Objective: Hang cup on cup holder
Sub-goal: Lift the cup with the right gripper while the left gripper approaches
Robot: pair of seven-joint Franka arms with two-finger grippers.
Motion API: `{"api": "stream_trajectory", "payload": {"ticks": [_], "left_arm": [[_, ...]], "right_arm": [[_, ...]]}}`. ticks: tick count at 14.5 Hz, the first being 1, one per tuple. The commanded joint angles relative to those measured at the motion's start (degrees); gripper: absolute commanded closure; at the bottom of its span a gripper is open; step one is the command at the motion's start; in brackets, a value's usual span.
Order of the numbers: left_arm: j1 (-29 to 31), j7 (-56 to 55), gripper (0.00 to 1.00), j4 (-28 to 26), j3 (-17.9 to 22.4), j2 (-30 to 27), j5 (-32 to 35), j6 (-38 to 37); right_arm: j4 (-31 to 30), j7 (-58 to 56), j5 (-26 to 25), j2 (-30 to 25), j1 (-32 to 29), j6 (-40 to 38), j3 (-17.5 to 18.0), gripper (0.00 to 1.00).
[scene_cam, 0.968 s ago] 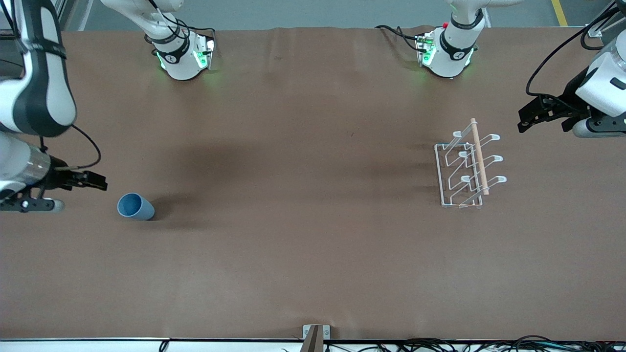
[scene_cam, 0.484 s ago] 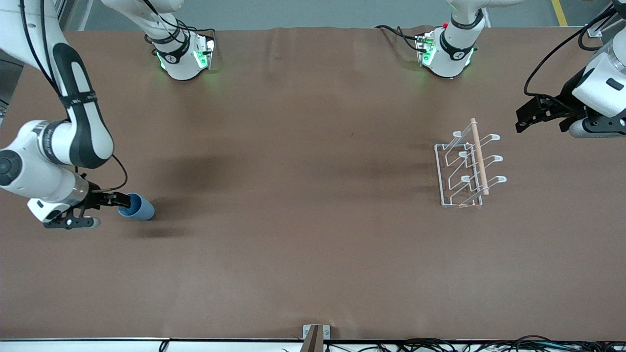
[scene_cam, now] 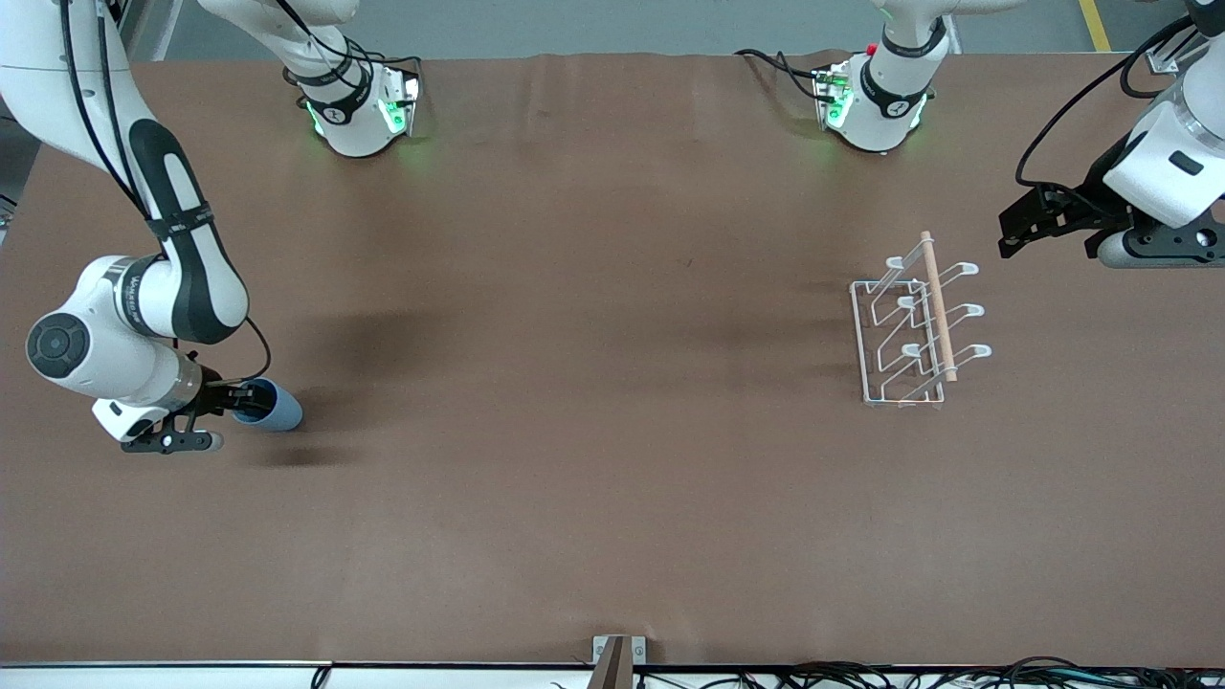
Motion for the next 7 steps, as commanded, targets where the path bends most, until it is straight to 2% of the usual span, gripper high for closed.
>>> {"api": "stream_trajectory", "payload": {"ticks": [1, 2, 3, 4, 7], "left_arm": [[-0.03, 0.30, 0.00, -0.25, -0.21, -0.59, 0.99, -0.14], [-0.11, 0.30, 0.00, -0.25, -0.21, -0.59, 1.07, -0.14], [-0.11, 0.30, 0.00, -0.25, -0.21, -0.51, 0.99, -0.06], [-0.11, 0.30, 0.00, -0.25, -0.21, -0.59, 0.99, -0.14], [-0.11, 0.30, 0.00, -0.25, -0.21, -0.42, 0.99, -0.06]], "right_arm": [[-0.93, -1.07, 0.63, -0.20, -0.74, 1.13, 0.49, 0.59], [-0.93, -1.07, 0.63, -0.11, -0.74, 1.13, 0.49, 0.71], [-0.93, -1.07, 0.63, -0.11, -0.91, 1.22, 0.57, 0.90], [-0.76, -0.98, 0.72, -0.11, -1.00, 1.22, 0.57, 1.00], [1.08, -2.29, 0.72, -0.72, -1.88, -0.61, 0.66, 1.00]]}}
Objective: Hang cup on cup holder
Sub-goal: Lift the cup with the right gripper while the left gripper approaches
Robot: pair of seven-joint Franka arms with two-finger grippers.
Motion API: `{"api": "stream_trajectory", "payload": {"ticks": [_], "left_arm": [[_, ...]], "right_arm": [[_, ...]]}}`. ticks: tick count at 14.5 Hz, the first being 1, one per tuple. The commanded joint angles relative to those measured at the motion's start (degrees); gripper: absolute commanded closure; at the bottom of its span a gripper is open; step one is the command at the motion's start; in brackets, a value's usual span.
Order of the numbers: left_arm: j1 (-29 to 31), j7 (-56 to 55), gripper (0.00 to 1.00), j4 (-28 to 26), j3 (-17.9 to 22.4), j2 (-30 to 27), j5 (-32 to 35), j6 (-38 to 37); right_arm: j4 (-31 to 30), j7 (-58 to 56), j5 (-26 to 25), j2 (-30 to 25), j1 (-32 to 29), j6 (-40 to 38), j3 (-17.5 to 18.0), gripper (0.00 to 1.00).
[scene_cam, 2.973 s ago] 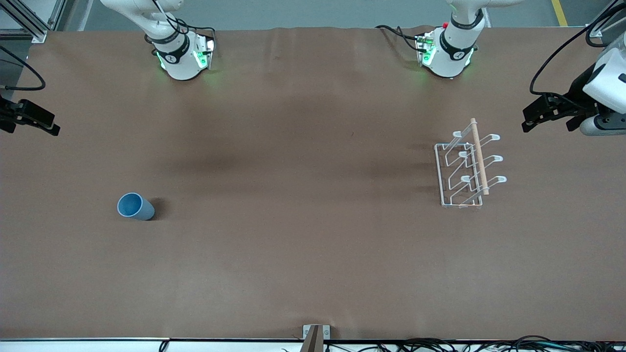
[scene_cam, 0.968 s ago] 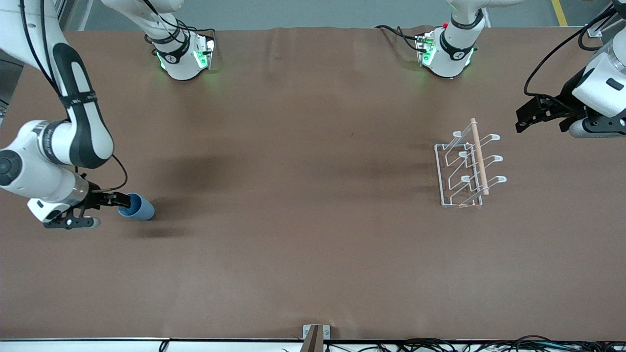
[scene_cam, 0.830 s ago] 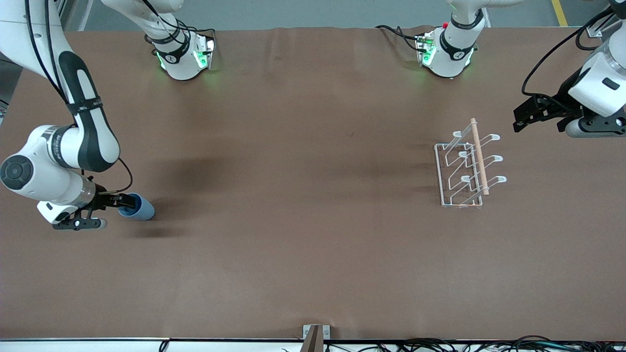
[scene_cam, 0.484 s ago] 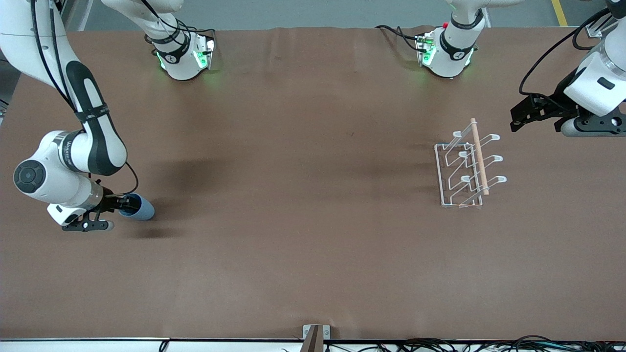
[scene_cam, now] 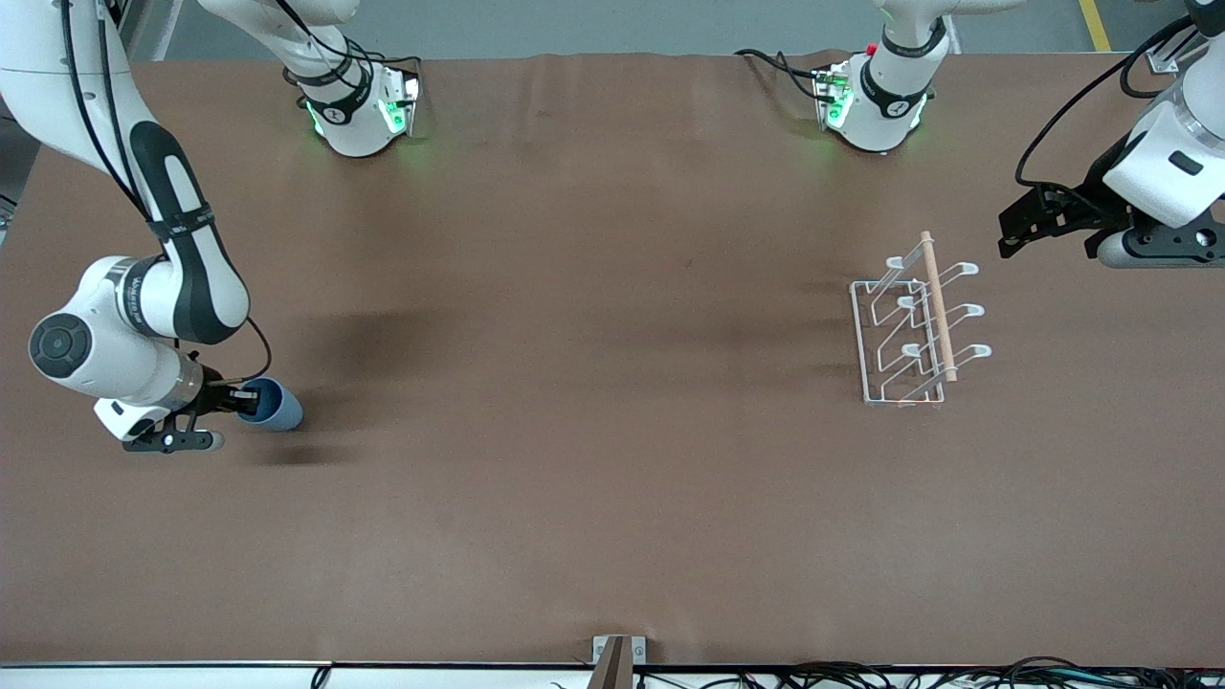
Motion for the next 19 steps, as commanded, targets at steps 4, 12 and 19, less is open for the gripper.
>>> {"api": "stream_trajectory", "payload": {"ticks": [4, 12, 19], "left_arm": [[-0.29, 0.30, 0.00, -0.25, -0.19, -0.33, 1.07, -0.05], [-0.46, 0.91, 0.00, 0.63, -0.81, -0.33, 0.90, -0.05], [-2.13, 13.21, 0.00, 3.44, -5.37, 1.78, -3.39, 0.30]], "right_arm": [[5.37, -1.88, 0.72, -5.73, -0.52, -12.07, 1.05, 1.00], [5.90, 1.19, 22.14, -16.20, 8.08, -30.19, 1.67, 1.00], [2.92, 8.56, 49.29, -16.12, 19.24, -35.39, 1.84, 0.99]]}}
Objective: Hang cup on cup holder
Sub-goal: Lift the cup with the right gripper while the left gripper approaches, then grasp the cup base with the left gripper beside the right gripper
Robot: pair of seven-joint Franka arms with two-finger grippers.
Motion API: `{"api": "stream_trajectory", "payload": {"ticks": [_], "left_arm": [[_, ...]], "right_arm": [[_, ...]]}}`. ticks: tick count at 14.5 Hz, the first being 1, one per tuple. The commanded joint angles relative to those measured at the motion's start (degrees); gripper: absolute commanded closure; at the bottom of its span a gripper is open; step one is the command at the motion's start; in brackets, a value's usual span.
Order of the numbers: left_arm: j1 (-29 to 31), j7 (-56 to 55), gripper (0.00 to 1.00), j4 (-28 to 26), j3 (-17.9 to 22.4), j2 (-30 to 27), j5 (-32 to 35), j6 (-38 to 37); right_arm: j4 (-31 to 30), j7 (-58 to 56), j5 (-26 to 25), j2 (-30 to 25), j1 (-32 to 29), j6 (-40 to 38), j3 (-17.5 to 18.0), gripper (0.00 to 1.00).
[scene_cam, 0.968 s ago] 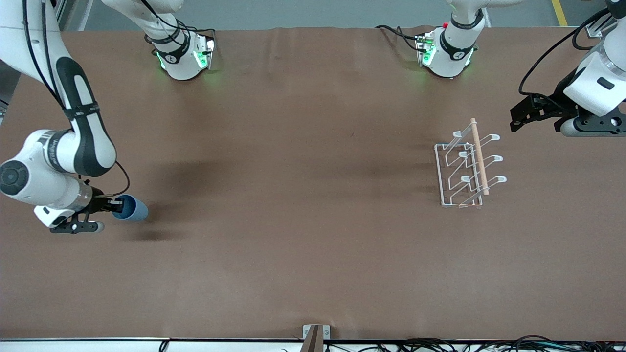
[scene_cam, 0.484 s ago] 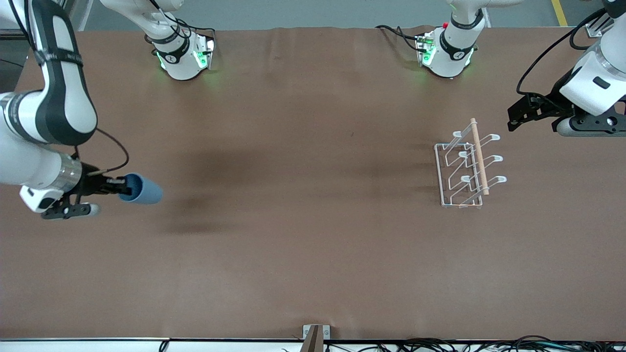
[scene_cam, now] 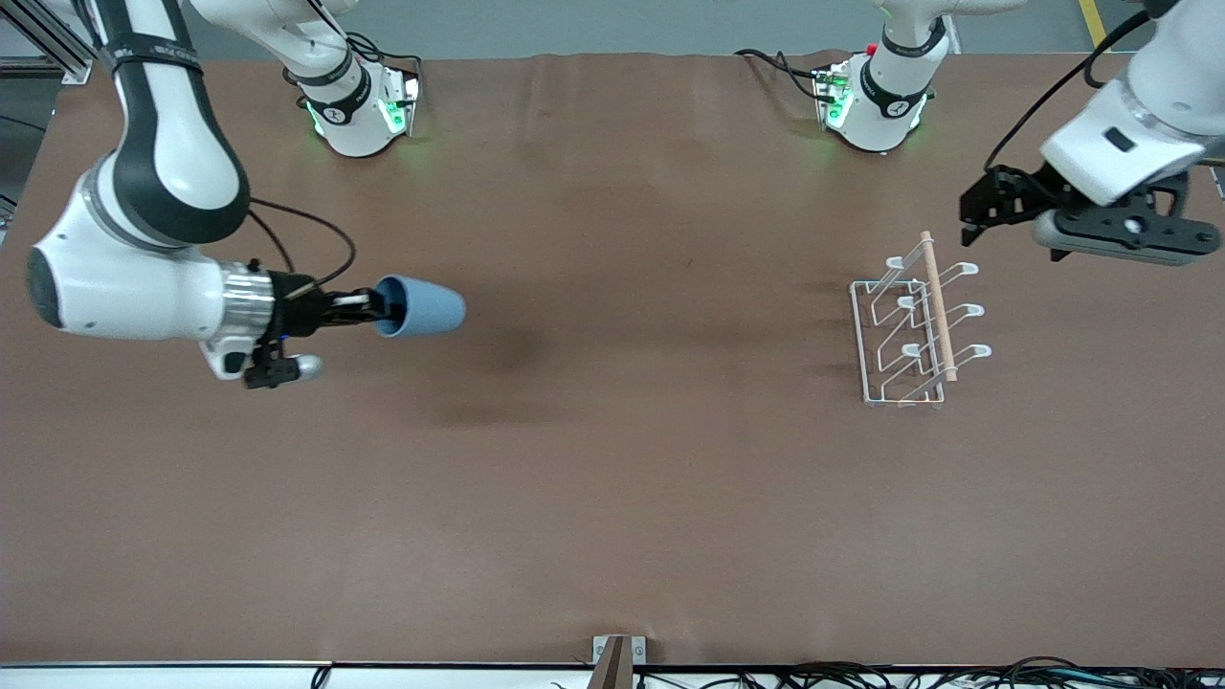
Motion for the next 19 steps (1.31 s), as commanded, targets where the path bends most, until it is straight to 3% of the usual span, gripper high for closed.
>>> {"api": "stream_trajectory", "payload": {"ticks": [1, 3, 6, 7, 10, 19], "left_arm": [[-0.18, 5.41, 0.00, 2.08, -1.68, 1.54, -4.42, -0.02], [-0.61, 6.74, 0.00, 4.18, -4.21, 3.11, -9.79, -0.28], [-2.28, 9.64, 0.00, 4.28, -10.63, 5.48, -10.07, -0.28], [-2.90, 10.43, 0.00, 4.37, -12.65, 6.63, -10.25, -0.28], [-5.70, 10.97, 0.00, 7.17, -18.54, 12.33, -10.86, 0.24], [-11.60, 14.48, 0.00, 8.06, -22.86, 20.34, -11.39, 10.25]], "right_arm": [[-2.22, 3.93, 8.87, -1.02, 4.50, -0.22, -0.42, 0.99], [-3.36, 4.38, 15.63, -0.93, 6.80, -0.13, -0.42, 0.99], [-5.38, 5.16, 29.95, -0.67, 8.90, -1.35, -0.42, 0.99], [-5.83, 5.17, 31.65, -0.58, 9.87, -1.45, -0.42, 0.99], [-5.92, 5.17, 33.42, 0.21, 12.34, -1.19, -0.42, 0.99], [-6.97, 4.90, 35.09, 0.65, 13.83, -1.28, -0.42, 0.99]]}}
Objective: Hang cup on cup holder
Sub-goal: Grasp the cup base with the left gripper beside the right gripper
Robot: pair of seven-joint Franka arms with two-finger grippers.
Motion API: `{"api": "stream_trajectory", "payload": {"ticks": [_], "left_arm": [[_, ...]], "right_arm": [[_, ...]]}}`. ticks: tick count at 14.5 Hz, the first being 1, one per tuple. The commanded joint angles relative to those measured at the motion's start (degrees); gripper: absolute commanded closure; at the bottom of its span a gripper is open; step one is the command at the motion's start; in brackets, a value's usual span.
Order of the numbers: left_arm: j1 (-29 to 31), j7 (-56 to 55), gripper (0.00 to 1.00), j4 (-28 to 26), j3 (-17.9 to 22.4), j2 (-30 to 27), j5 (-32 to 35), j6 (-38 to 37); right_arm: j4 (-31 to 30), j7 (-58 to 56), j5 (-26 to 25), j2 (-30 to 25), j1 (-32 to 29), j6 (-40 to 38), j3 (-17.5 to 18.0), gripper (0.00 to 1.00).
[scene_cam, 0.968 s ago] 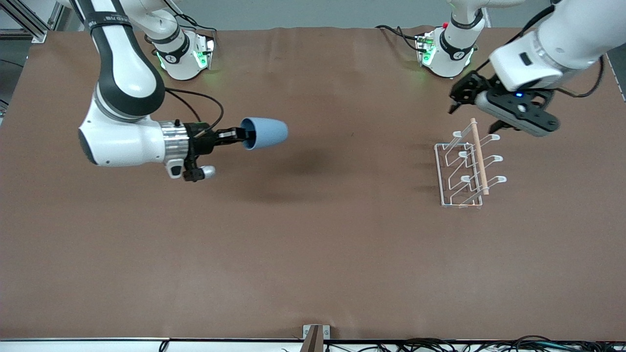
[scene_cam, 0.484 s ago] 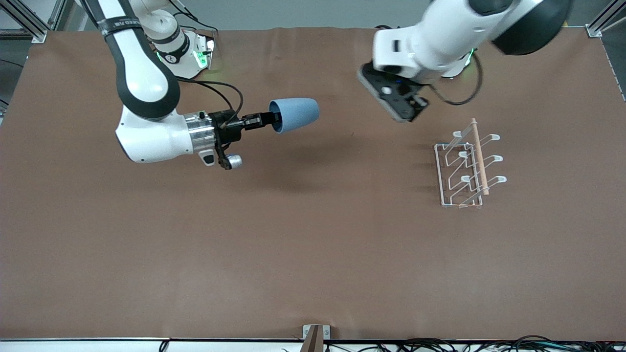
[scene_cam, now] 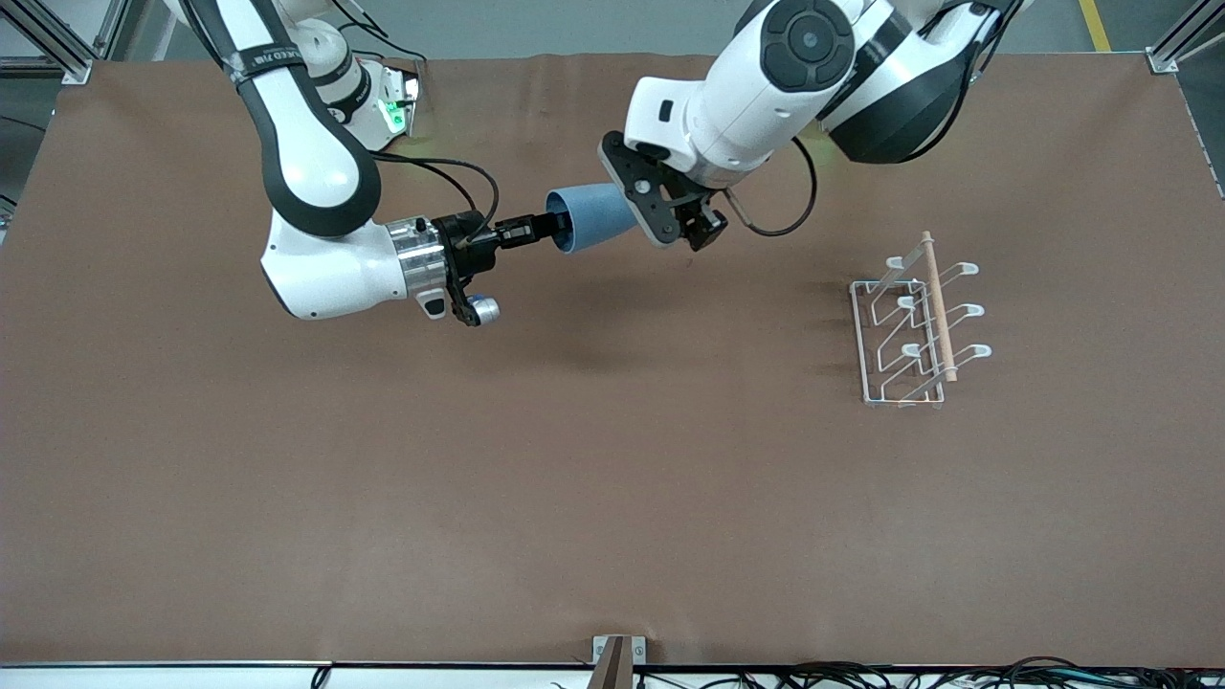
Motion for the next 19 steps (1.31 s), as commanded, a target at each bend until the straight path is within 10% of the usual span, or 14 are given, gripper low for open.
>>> {"api": "stream_trajectory", "payload": {"ticks": [1, 8, 12, 17, 18, 19], "left_arm": [[-0.57, 1.53, 0.00, 1.34, -1.99, 2.14, -0.74, 1.84], [-1.45, 4.52, 0.01, 1.42, -3.93, 7.67, -0.74, 11.06], [-0.22, 7.51, 0.50, 1.43, -4.46, 7.95, -3.36, 13.45], [0.05, 7.51, 0.69, 1.51, -4.46, 7.16, -3.82, 13.01], [0.40, 7.25, 0.73, 1.51, -4.46, 6.98, -3.56, 12.49], [0.83, 7.33, 0.73, 1.51, -4.37, 6.46, -3.29, 10.83]], "right_arm": [[-1.33, 0.42, 1.67, -0.99, 0.34, -0.12, -0.40, 0.99], [-1.33, 0.42, 1.67, -1.17, 0.42, -0.03, -0.40, 0.99], [-1.42, 0.42, 1.76, -1.17, 0.78, 0.14, -0.40, 0.99], [-1.33, 0.33, 1.76, -1.17, 0.78, 0.14, -0.40, 0.97], [-1.24, 0.50, 1.76, -1.17, 0.78, -0.03, -0.49, 0.60], [-1.33, 0.94, 1.58, -1.17, 0.78, 0.05, -0.67, 0.01]]}}
